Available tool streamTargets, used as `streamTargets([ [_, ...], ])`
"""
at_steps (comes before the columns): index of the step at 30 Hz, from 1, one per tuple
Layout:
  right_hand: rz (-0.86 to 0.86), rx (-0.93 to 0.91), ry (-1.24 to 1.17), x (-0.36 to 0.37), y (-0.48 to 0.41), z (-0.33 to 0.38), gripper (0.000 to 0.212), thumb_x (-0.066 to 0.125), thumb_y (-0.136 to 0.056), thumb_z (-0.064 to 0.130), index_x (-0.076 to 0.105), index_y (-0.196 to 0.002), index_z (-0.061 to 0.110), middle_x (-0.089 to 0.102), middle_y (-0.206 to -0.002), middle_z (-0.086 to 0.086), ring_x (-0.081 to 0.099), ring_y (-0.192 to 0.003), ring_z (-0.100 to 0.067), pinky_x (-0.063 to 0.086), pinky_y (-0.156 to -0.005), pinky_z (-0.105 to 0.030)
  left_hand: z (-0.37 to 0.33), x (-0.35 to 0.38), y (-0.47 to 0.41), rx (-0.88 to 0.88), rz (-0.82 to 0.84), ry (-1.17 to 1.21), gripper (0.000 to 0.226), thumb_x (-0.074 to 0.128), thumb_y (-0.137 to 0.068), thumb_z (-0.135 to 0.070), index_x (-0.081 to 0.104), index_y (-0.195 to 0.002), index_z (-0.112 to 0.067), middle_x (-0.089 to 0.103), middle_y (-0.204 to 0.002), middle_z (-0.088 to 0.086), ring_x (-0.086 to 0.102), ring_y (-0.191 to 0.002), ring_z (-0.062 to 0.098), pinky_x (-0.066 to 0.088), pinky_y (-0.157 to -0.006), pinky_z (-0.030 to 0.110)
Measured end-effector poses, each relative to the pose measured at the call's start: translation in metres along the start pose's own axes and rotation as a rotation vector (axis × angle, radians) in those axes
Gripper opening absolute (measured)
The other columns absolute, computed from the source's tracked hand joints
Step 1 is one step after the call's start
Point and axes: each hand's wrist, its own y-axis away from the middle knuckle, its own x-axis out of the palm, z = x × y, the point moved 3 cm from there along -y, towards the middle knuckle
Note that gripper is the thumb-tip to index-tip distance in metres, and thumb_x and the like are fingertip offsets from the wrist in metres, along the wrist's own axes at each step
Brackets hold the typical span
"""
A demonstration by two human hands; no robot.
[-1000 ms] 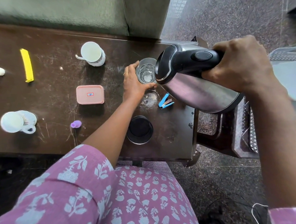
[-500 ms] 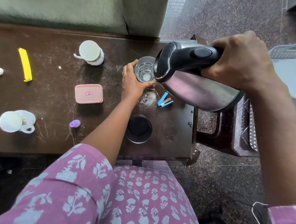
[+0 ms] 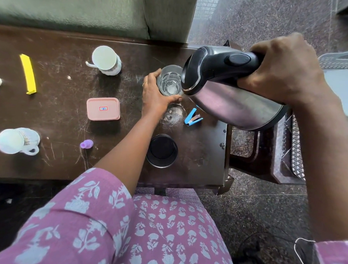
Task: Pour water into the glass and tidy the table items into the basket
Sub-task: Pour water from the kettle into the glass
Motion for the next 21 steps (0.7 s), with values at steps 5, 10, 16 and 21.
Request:
streamTargets([
  [5, 0.002, 0.002, -0.002, 0.0005, -0.0001, 0.0007, 0.053, 0.052, -0.060, 0.053, 0.069, -0.086, 0.009, 0.064, -0.079, -0.028, 0.060, -0.077, -0.046, 0.051, -0.073, -0.046, -0.0003, 0.0001, -0.0001, -0.005, -0.002, -0.002, 0.090, 0.087, -0.055, -0.026, 0.038, -0.131, -0.021, 0.041, -0.137, 0.002, 0.038, -0.128, 0.018, 0.033, -0.102, 0.030],
  [10, 0.006, 0.001, 0.008, 0.0018, -0.0008, 0.0001, 0.053, 0.052, -0.061, 0.051, 0.069, -0.087, 0.009, 0.063, -0.078, -0.029, 0.060, -0.076, -0.046, 0.051, -0.073, -0.047, -0.0004, 0.0001, 0.0000, 0.001, -0.003, -0.006, 0.090, 0.087, -0.055, -0.025, 0.039, -0.131, -0.020, 0.042, -0.136, 0.003, 0.039, -0.127, 0.017, 0.031, -0.100, 0.026],
  [16, 0.004, -0.008, 0.004, 0.0016, -0.0006, 0.0009, 0.048, 0.055, -0.063, 0.049, 0.069, -0.085, 0.008, 0.062, -0.076, -0.029, 0.060, -0.074, -0.046, 0.051, -0.071, -0.047, -0.0009, -0.0002, 0.0005, -0.004, 0.002, -0.008, 0.089, 0.086, -0.057, -0.024, 0.038, -0.132, -0.020, 0.041, -0.137, 0.003, 0.038, -0.128, 0.017, 0.031, -0.102, 0.028],
  [21, -0.001, -0.018, -0.001, 0.0006, -0.0003, 0.0030, 0.048, 0.054, -0.063, 0.049, 0.068, -0.081, 0.008, 0.061, -0.073, -0.029, 0.059, -0.072, -0.046, 0.050, -0.069, -0.044, -0.0009, -0.0004, 0.0001, -0.004, 0.002, -0.006, 0.088, 0.086, -0.058, -0.023, 0.039, -0.131, -0.020, 0.041, -0.137, 0.004, 0.038, -0.128, 0.018, 0.032, -0.102, 0.029],
])
